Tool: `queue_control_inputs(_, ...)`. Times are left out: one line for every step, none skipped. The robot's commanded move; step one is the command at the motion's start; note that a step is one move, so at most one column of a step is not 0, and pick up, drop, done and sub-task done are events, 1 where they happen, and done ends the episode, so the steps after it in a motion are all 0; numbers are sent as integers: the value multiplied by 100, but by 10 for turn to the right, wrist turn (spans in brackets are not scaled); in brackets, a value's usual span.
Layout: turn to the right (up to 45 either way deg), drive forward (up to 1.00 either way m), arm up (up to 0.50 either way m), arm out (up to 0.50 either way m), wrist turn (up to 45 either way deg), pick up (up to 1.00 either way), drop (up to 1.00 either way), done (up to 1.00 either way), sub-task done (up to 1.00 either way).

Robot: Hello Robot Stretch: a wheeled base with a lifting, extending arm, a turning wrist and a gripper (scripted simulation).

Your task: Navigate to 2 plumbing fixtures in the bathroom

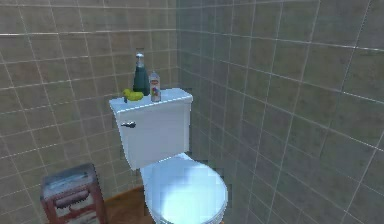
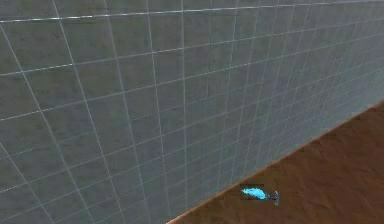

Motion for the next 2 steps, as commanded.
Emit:
queue_control_inputs(450, 0, 0, 0, 0, 0, 0, 0, 0)
queue_control_inputs(450, 0, 0, 0, 0, 0, 0, 0, 0)
